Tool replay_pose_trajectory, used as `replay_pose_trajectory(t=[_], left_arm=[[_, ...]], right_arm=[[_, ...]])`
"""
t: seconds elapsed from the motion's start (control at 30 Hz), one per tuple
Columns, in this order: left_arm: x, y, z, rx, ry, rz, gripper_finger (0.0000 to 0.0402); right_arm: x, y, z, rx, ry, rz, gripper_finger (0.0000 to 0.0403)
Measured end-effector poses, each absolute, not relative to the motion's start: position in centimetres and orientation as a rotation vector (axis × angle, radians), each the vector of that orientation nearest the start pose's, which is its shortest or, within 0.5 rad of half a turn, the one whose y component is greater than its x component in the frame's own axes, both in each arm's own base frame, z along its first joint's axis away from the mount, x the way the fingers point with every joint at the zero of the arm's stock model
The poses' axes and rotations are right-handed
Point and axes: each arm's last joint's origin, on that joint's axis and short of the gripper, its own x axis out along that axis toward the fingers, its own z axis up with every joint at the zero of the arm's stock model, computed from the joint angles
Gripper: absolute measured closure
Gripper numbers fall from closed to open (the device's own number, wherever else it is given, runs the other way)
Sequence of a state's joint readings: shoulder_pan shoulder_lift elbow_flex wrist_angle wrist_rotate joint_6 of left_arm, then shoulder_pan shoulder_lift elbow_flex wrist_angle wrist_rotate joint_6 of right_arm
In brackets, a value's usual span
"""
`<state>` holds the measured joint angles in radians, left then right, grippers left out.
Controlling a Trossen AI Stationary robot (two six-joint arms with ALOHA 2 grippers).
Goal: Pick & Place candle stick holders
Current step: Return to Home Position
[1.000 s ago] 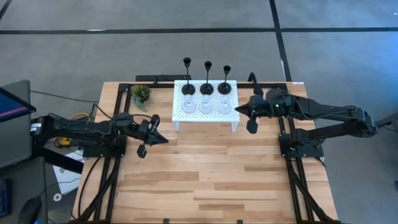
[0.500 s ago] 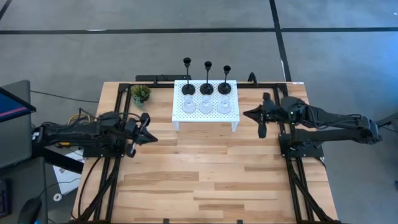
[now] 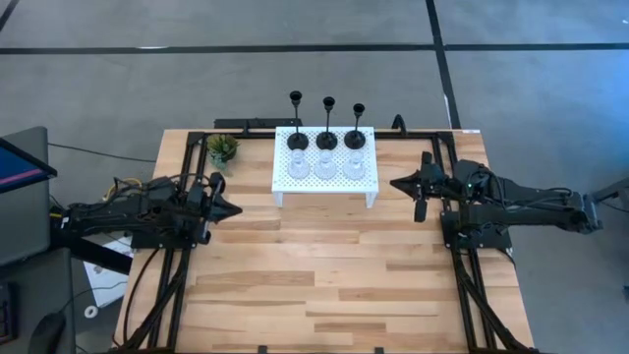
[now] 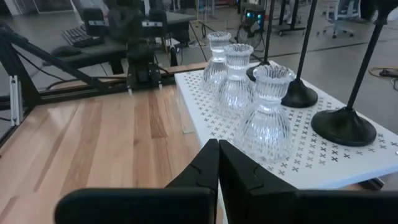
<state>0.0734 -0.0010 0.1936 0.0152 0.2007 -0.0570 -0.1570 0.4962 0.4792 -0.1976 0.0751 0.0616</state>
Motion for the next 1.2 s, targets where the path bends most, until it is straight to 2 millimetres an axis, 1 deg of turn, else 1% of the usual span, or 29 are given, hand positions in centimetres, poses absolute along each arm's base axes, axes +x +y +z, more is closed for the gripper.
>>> replay_pose_trajectory(t=[0.3, 0.47, 0.57, 0.7, 0.83, 1.03, 1.2], left_arm=[[8.1, 0.2, 22.2, -0.043, -0.131, -0.067, 0.0394], [8.1, 0.5, 22.1, -0.02, -0.125, 0.053, 0.0395], [8.3, 0.7, 21.5, 0.003, -0.11, 0.108, 0.0397], [8.7, 0.8, 20.4, 0.004, -0.094, 0.131, 0.0397], [9.0, 0.9, 19.8, 0.002, -0.122, 0.17, 0.0397], [9.0, 1.0, 19.9, 0.018, -0.142, 0.183, 0.0397], [9.0, 0.8, 19.7, 0.023, -0.134, 0.132, 0.0397]], right_arm=[[11.1, -2.0, 25.2, 0.094, 0.15, -0.239, 0.0403], [10.1, -1.8, 24.5, 0.11, 0.106, -0.239, 0.0403], [9.6, -1.8, 24.0, 0.103, 0.084, -0.238, 0.0403], [9.0, -1.6, 23.5, 0.1, 0.05, -0.237, 0.0403], [8.2, -1.5, 23.7, 0.086, 0.005, -0.236, 0.0403], [7.1, -1.4, 24.0, 0.07, -0.049, -0.234, 0.0403], [6.7, -1.3, 23.5, 0.076, -0.02, -0.235, 0.0403]])
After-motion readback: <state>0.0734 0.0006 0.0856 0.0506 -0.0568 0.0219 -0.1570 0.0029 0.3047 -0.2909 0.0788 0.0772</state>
